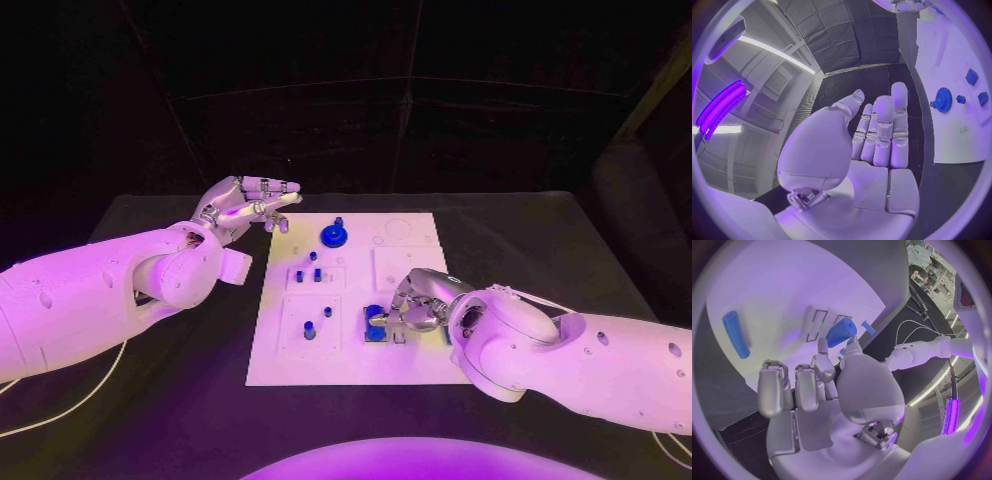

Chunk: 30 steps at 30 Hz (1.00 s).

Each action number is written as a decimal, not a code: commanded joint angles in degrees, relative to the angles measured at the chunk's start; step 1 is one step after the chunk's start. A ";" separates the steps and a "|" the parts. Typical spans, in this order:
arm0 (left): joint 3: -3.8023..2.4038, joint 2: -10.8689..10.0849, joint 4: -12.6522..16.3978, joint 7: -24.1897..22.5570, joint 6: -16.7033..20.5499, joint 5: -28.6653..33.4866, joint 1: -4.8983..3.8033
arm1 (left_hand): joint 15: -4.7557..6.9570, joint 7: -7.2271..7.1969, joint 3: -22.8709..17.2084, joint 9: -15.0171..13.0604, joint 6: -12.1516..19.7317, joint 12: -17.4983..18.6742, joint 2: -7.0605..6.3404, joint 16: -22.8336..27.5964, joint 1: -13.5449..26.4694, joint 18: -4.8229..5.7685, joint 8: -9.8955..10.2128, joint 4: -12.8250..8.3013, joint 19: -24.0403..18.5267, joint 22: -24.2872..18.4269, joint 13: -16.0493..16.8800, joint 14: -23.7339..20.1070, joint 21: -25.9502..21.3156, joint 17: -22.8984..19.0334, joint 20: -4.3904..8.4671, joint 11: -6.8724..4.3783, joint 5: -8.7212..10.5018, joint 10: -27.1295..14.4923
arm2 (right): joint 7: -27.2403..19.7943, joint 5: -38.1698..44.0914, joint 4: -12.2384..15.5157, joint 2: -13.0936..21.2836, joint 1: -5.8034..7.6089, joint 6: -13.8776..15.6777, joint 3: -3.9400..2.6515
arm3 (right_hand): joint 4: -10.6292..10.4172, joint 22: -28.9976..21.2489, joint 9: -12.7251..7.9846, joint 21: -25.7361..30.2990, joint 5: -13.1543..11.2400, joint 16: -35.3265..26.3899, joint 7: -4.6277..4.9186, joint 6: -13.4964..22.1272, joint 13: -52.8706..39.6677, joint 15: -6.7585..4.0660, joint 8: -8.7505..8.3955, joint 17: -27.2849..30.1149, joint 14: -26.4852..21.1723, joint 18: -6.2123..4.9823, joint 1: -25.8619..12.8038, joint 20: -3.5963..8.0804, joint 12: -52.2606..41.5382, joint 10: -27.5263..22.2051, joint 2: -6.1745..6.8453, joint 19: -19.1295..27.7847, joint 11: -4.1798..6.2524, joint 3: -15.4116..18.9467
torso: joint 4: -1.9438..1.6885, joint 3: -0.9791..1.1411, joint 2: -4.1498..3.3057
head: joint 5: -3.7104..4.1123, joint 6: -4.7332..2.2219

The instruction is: Assemble the parts on the task board

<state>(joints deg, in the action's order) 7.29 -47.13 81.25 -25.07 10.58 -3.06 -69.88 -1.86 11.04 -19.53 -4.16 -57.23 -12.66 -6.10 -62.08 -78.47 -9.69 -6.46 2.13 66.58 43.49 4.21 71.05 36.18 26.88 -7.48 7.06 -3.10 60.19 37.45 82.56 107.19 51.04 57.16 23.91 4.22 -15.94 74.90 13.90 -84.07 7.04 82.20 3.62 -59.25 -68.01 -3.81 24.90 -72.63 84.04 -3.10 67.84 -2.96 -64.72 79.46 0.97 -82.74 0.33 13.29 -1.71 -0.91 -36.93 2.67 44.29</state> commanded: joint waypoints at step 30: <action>-0.03 -0.06 0.04 -0.36 -0.54 0.11 -0.07 | -0.08 0.07 0.22 -0.01 0.37 -0.44 0.28 0.21 0.38 -0.81 -0.30 -0.15 0.02 -0.13 -0.04 -0.40 -0.39 -0.14 -0.22 -0.06 -0.17 -0.50 | -3.29 3.45 -1.05 -0.63 0.07 -1.22 -0.03 | 2.29 6.04 1.39 0.01 0.18 0.11 -0.34 0.28 -1.58 -0.66 2.30 -1.06 3.07 0.68 9.52 0.78 -0.74 0.88 -1.12 -0.18 0.63 -0.89 | -0.01 -0.07 0.01 | 0.16 0.18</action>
<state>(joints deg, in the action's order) 7.30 -47.19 81.21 -25.04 10.57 -3.06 -69.88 -1.86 11.04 -19.53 -4.16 -57.23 -12.89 -6.10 -62.08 -78.47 -9.68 -6.46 2.13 66.58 43.45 4.21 71.05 36.18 26.84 -7.48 7.06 -3.10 60.19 34.84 84.83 106.10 50.28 57.15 22.61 4.21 -13.94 74.90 15.24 -84.07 6.84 82.20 3.55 -59.18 -69.65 -4.22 26.92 -73.70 84.04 -3.11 76.72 -2.55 -65.46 80.05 -0.11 -82.75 0.93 12.42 -1.82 -0.97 -36.93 2.79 44.48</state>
